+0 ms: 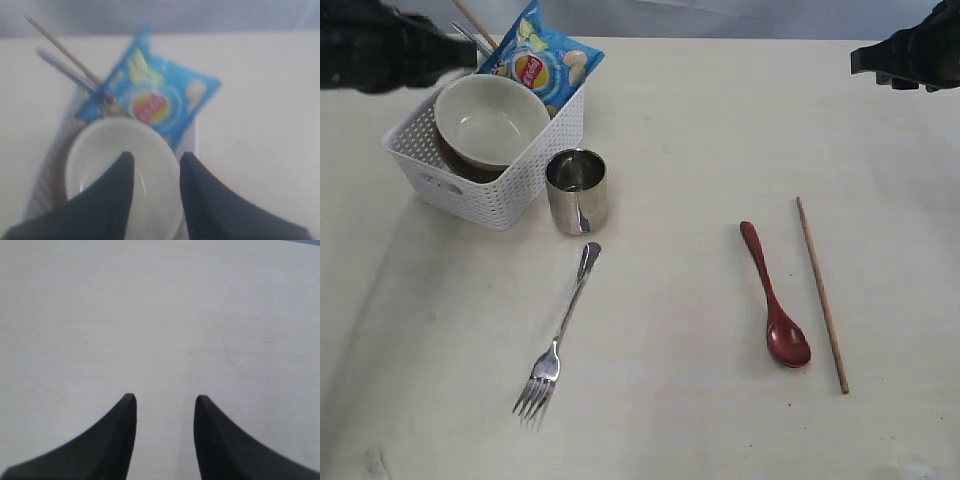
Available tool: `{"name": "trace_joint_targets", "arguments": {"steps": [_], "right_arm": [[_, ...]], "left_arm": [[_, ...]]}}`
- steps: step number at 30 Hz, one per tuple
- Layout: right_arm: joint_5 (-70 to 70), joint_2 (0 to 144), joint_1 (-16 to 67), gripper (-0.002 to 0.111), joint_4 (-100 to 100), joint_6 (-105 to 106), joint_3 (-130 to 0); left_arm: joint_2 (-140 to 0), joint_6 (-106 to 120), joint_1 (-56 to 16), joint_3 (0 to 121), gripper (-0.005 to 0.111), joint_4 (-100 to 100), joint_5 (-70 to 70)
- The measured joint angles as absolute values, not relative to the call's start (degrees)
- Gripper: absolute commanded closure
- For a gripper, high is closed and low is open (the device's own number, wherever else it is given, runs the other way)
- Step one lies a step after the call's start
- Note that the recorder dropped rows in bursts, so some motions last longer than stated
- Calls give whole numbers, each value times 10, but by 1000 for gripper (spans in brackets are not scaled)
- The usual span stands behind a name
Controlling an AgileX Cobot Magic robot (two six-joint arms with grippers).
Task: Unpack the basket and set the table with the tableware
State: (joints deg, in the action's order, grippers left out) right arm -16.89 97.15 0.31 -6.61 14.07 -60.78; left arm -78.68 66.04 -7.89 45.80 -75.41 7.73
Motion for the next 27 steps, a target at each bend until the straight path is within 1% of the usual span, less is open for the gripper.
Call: {"name": "trace_joint_targets", "arguments": {"steps": [4,7,11,14,27], "right_arm": [[-169,971,3,71,-66,141,-608],[-169,971,3,71,-66,141,-608],[-169,971,3,71,-66,141,-608],[-169,971,3,71,-66,141,-608],[-169,971,3,71,-66,141,-608]], "left_arm": [[-828,656,-50,535,58,-754,101],[-878,639,-15,587,54,-754,142],[-949,596,31,636,54,-754,160],[-995,586,49,651,54,-754,162],[-1122,583,53,739,54,-775,182]]}}
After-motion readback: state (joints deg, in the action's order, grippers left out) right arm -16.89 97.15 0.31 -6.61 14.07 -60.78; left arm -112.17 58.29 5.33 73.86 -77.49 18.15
